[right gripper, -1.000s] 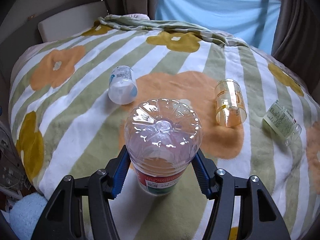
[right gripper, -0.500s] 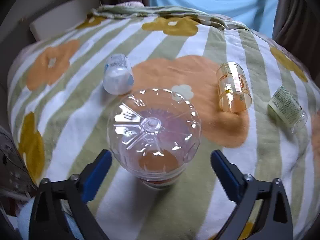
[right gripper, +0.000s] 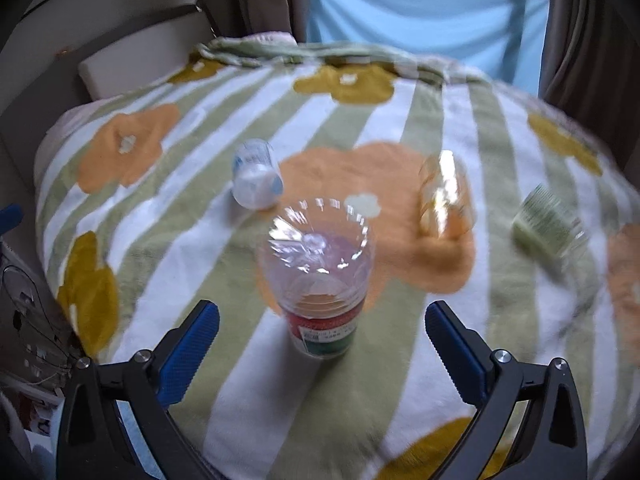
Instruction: Flip cup upside down
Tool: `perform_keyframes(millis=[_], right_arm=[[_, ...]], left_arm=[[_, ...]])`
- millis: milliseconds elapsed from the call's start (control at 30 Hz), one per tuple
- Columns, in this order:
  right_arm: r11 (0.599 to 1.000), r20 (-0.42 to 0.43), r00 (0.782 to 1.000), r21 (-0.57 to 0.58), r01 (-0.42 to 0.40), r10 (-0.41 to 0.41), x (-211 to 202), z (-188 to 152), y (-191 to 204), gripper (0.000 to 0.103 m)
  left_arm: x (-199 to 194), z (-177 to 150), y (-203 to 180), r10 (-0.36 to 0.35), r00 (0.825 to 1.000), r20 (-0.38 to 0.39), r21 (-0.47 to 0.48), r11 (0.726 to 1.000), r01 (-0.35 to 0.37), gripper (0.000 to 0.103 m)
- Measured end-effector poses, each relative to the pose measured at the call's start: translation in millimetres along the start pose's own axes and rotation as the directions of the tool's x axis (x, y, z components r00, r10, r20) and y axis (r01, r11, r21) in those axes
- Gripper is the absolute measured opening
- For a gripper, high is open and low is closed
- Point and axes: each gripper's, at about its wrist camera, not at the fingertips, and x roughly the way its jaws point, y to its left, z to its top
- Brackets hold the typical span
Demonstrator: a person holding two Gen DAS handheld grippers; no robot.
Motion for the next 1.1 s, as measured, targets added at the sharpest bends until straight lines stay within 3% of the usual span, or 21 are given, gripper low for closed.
perform_keyframes(millis=[133,267,300,433,567,733,833,967,1100], right_arm=[[0.999,0.114,0.993,-0.007,0.032,-0.031,-63,7,4,0.103],[0.995,0.261,0.960,0.043,0.092,-0.100,-132,8,7,0.103],[0.991,0.293,0.947,0.060,0.117,-0.130,-148,7,8,0.103],[0.966,0.440,0.860,0.135,0.222,-0.259,-204,-7,14,0.103],[0.947,0.473,0.822,0.213,0.242,-0.316,-225,-20,14,0.103],[0.937,0.522,0.791,0.297,0.182,-0.319,-237,-40,7,0.103],[0.924,0.529,0.770,0.322,0.208,-0.357,-241,-46,7,0.103],[0.920,0.523,0.765,0.308,0.241,-0.376,-242,-47,9,0.103],[0.921,0.513,0.773,0.305,0.243,-0.374,-240,-47,6,0.103]], left_arm=[[-35,19,-7,0.022,0.994,0.105,0.016,1.000,-0.024,0.103],[-63,34,-23,0.018,0.979,0.205,0.049,0.998,-0.029,0.103],[-71,37,-29,0.013,0.972,0.236,0.062,0.998,-0.029,0.103],[-91,45,-48,-0.019,0.955,0.297,0.086,0.996,-0.007,0.103],[-101,37,-65,-0.011,0.943,0.332,0.115,0.993,-0.028,0.103],[-106,22,-77,-0.001,0.937,0.350,0.134,0.990,-0.049,0.103],[-105,18,-80,0.006,0.935,0.355,0.126,0.991,-0.054,0.103],[-104,14,-85,0.014,0.934,0.356,0.136,0.988,-0.067,0.103],[-101,12,-88,0.008,0.939,0.345,0.142,0.988,-0.061,0.103]])
